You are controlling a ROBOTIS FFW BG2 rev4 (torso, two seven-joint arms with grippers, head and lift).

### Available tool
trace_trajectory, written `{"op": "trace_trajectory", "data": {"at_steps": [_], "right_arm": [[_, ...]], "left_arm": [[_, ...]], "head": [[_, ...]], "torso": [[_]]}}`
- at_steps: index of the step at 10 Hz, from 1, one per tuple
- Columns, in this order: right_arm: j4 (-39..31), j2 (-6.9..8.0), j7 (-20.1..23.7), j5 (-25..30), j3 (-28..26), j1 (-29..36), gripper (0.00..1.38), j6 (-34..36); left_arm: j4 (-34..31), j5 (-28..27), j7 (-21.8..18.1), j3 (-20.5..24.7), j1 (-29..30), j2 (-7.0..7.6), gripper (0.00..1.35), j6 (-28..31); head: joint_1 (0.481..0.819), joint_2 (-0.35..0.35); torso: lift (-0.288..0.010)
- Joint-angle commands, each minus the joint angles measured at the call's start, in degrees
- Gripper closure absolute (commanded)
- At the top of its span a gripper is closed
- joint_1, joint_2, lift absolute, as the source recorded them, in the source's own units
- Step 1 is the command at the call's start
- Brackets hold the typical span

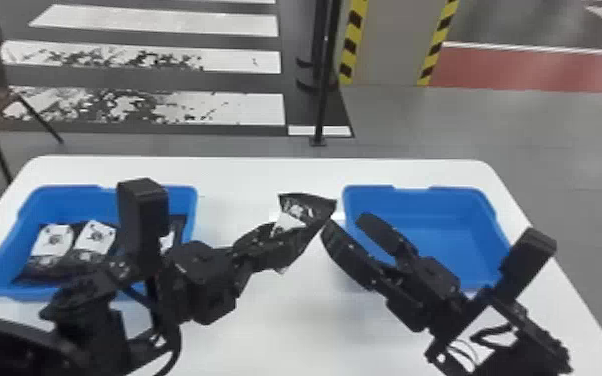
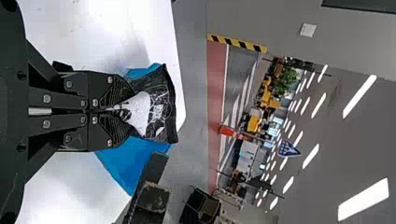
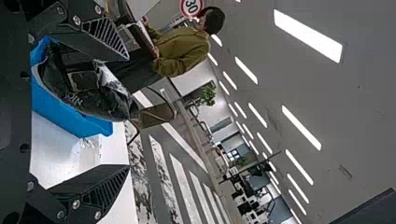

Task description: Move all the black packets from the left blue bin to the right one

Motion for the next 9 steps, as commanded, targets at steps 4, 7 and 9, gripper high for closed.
{"op": "trace_trajectory", "data": {"at_steps": [4, 7, 9], "right_arm": [[2.81, -1.15, -1.03, -1.14, 2.96, -3.67, 0.6, -1.96], [3.38, -1.15, -1.3, -0.23, 3.19, -3.95, 1.28, -2.52], [3.23, -1.15, -1.3, 0.0, 3.19, -3.67, 1.28, -2.52]], "left_arm": [[0.7, 1.98, 0.03, -2.12, -1.12, 0.37, 1.21, 1.08], [0.7, 2.21, 0.03, -2.12, -1.12, 0.37, 1.21, 0.51], [0.7, 2.09, 0.03, -1.55, -0.84, 0.19, 1.21, -0.05]], "head": [[0.695, -0.111], [0.695, -0.111], [0.695, -0.11]], "torso": [[-0.14], [-0.14], [-0.14]]}}
